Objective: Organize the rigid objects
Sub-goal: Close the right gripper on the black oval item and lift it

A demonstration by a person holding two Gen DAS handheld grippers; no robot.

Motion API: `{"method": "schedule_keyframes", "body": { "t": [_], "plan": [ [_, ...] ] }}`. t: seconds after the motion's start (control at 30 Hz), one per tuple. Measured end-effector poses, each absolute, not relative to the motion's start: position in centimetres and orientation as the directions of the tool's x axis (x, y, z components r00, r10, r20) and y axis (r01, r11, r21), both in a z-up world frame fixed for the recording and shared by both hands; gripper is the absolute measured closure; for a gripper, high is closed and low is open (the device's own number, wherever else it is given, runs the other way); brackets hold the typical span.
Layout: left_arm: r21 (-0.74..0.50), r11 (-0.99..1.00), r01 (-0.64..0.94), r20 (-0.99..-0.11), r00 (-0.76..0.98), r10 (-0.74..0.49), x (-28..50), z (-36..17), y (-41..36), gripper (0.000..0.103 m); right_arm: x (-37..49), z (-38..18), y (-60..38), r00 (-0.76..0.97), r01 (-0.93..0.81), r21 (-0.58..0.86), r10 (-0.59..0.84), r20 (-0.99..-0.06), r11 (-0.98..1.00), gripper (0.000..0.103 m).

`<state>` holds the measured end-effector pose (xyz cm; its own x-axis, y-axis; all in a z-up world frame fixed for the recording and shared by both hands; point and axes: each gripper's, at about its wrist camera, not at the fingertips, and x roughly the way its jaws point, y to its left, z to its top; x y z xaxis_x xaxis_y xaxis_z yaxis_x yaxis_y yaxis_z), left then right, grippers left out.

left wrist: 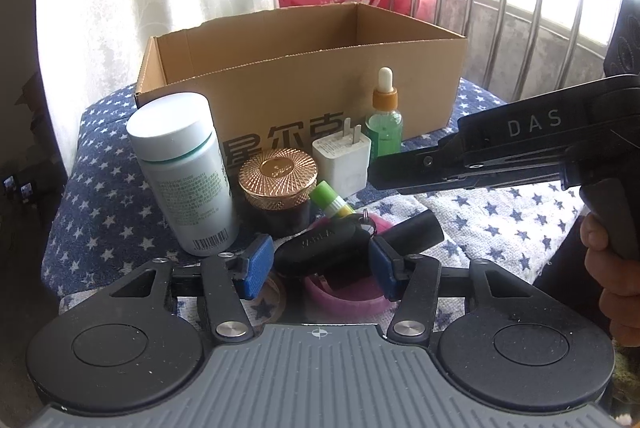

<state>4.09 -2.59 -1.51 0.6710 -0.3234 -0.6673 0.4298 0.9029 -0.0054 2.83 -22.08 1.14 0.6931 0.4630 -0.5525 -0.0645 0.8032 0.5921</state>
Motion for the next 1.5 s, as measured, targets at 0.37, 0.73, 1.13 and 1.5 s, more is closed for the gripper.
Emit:
{"method": "schedule_keyframes", "body": {
  "t": [0.37,0.73,1.13,1.5],
  "plan": [
    [-0.005,0.898,0.439,-0.671,0.664,-0.329,2.6,-1.2,-1.7,0.054,2.6,-0.2,-21.7,0.608,-0.056,0.759,0.625,-0.489,0.649,0.076],
    [-0.087,0.868,0.489,-0.698,0.591,-0.403,5.7,-1.6,-1.2,0.05,2.8,-1.6,-22.1,0.613,0.055,0.818,0.628,-0.48,0.573,0.076],
    [-0.159,0.84,0.518,-0.679,0.56,-0.474,3.8,-1.0,-0.3,0.052,3.6,-2.6,-21.6,0.586,0.086,0.831,0.646,-0.488,0.549,0.076],
    [-0.038,0.849,0.527,-0.666,0.62,-0.415,5.6,-1.4,-0.5,0.048,4.5,-2.4,-20.6,0.572,0.116,0.822,0.639,-0.514,0.558,0.057]
  ]
}}
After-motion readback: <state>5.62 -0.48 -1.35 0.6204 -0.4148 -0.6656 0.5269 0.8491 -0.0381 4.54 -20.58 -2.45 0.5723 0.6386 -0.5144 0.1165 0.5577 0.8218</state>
